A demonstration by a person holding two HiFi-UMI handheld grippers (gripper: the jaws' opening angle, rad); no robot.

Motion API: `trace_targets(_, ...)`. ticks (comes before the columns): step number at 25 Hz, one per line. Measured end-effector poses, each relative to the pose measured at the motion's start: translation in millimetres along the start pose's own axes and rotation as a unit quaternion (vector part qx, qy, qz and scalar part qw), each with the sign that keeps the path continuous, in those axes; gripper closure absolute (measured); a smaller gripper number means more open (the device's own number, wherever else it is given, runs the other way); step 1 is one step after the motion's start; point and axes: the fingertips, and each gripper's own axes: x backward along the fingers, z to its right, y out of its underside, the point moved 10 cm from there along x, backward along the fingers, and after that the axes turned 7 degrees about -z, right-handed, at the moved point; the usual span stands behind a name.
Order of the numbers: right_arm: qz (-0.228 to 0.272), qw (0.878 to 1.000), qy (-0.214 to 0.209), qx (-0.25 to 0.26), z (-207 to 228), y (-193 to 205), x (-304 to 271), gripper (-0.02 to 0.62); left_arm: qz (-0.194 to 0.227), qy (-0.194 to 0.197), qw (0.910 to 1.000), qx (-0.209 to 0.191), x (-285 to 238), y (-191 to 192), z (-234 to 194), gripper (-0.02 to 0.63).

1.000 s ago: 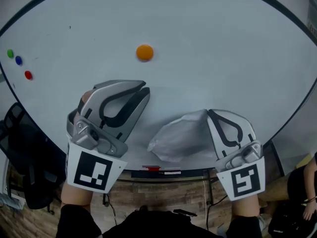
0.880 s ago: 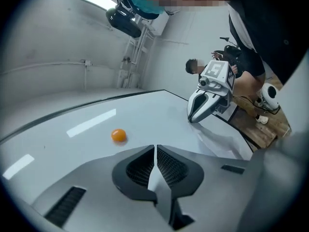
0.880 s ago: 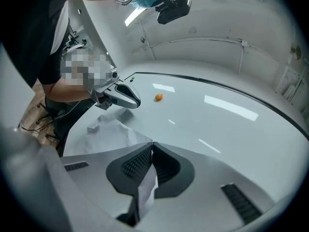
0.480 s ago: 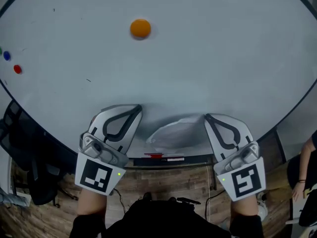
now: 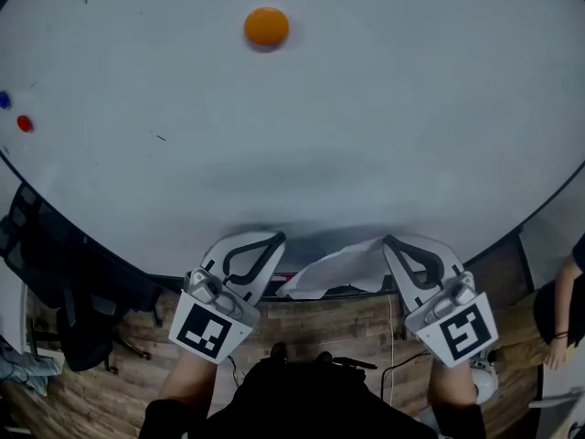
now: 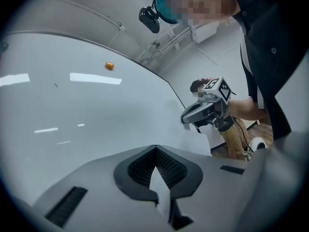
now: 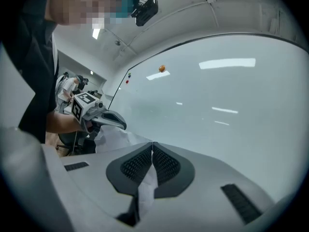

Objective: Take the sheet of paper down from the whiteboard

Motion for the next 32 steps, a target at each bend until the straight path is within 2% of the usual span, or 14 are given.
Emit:
trace_targets(4,-0.033,0.999,-0.028,-0.027,-11.0,31.8,-2.0,0.577,-0.012,0.030,0.9995,0.006,-7.5,24.1,16.2,0.594)
trace_targets(9,-0.081,0.993,-0.051,-0.067,-22.3,72.4,-0.2,0.577,-0.017,0.044,0.9987,0.018,-6.9,56.0,35.2,0.594)
trace_targets(15,-0.106,0.985,-0.077,-0.116,-44.0,117.0,-7.9,0.577,-0.020,0.063,0.9969,0.043,-4.8,94.6,52.3,0.594)
trace_targets(20,-0.102,0.981,-0.091,-0.141,-59.8,147.5,-13.9,0.577,-0.002,0.079,0.9930,0.088,-1.7,122.5,66.6,0.594)
trace_targets(24,-0.117,0.976,-0.104,-0.154,-71.3,171.4,-18.3,0.577,-0.003,0.071,0.9896,0.125,5.6,142.0,76.6,0.594)
trace_targets(28,-0.125,0.971,-0.119,-0.168,-84.8,193.7,-21.3,0.577,0.006,0.068,0.9794,0.190,10.6,162.3,84.9,0.594)
trace_targets(32,-0.128,0.968,-0.132,-0.169,-101.6,211.7,-24.1,0.577,0.011,0.065,0.9726,0.223,18.7,183.6,92.8,0.594)
